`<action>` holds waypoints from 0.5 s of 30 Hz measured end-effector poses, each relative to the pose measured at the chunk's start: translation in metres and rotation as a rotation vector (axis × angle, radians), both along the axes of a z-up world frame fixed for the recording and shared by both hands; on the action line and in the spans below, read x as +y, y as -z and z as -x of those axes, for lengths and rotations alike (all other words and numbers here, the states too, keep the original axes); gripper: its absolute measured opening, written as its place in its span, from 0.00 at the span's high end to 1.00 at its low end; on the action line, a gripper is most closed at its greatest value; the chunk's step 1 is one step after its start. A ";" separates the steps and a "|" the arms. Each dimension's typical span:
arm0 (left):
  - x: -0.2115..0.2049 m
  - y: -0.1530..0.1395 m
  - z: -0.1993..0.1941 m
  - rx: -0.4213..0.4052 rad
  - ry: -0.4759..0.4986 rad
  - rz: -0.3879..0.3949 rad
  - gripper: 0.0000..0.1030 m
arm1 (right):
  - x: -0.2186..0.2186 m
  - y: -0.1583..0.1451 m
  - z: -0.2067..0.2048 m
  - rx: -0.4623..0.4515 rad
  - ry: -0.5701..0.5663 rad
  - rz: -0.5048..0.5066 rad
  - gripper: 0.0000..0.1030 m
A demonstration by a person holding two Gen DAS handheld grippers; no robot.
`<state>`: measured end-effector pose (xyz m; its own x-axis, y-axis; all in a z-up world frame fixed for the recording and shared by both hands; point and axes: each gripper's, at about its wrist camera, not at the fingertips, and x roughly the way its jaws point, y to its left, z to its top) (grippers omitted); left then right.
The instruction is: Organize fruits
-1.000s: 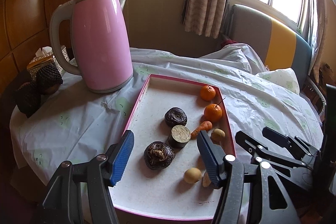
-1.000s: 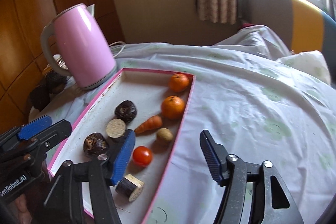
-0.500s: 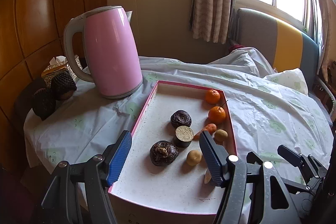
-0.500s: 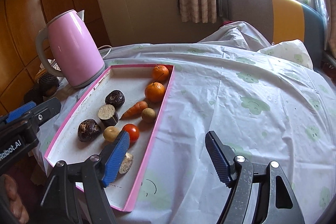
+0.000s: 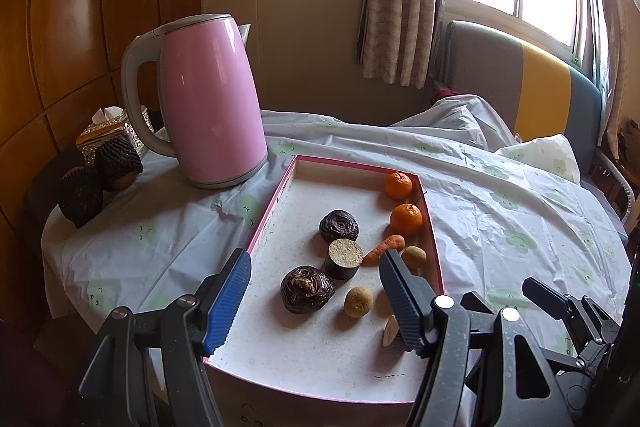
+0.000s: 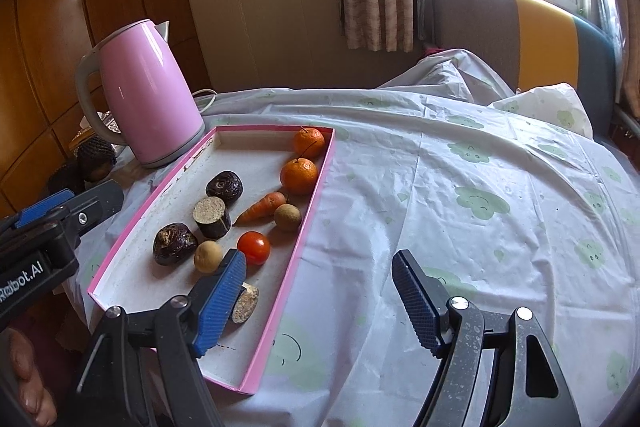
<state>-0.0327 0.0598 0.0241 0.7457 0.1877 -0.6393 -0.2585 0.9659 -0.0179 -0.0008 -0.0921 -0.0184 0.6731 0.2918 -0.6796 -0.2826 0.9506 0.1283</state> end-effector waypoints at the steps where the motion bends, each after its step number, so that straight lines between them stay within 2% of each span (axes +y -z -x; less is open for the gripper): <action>1: 0.000 0.000 0.000 0.000 0.002 0.001 0.34 | 0.001 0.000 0.000 0.001 -0.001 0.001 0.26; 15: 0.002 0.002 -0.001 0.007 -0.007 0.001 0.34 | 0.003 0.004 -0.001 0.011 -0.008 0.004 0.26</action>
